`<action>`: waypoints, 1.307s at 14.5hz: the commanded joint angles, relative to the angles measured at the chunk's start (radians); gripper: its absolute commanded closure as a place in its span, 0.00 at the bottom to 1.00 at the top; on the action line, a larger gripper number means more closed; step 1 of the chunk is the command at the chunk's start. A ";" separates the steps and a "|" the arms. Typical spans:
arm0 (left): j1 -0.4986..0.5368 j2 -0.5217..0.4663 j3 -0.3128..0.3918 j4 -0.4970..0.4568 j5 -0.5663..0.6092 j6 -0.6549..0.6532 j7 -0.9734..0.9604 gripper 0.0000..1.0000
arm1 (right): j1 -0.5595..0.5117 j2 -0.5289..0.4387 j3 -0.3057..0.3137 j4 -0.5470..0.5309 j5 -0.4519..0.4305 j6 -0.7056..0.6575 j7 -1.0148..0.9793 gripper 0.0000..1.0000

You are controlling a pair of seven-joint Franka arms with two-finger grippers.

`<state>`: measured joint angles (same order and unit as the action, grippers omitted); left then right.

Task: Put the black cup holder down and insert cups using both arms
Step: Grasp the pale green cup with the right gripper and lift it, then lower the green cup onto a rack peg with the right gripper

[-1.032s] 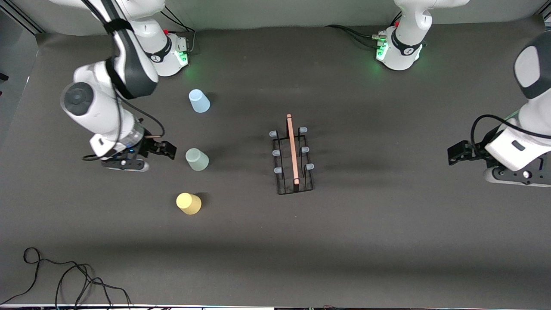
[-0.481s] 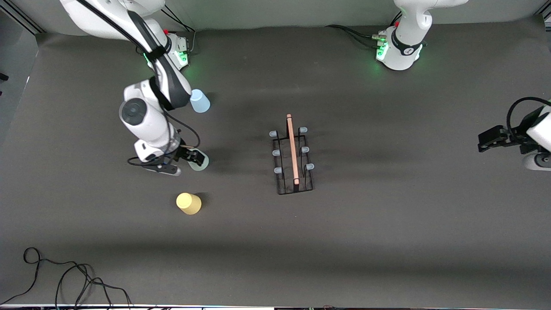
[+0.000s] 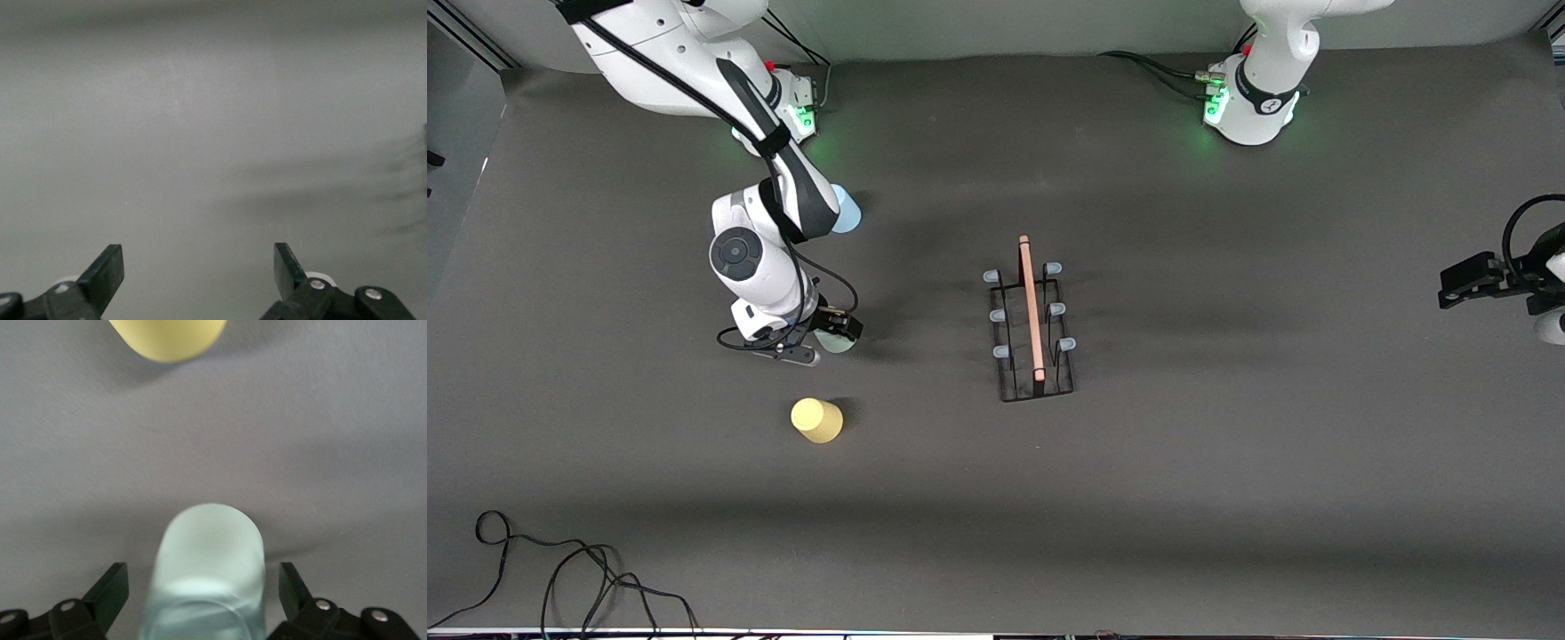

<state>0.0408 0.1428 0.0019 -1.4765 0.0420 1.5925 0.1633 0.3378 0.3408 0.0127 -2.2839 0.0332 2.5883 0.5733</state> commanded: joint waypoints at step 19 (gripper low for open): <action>0.004 -0.020 -0.010 -0.004 -0.011 -0.017 -0.048 0.00 | 0.234 -0.099 -0.002 0.426 0.105 -0.508 0.429 0.88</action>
<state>0.0485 0.1346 -0.0087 -1.4813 0.0381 1.5822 0.1338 0.5343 0.2017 0.0199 -1.9188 0.1207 2.0977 0.9271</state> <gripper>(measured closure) 0.000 0.308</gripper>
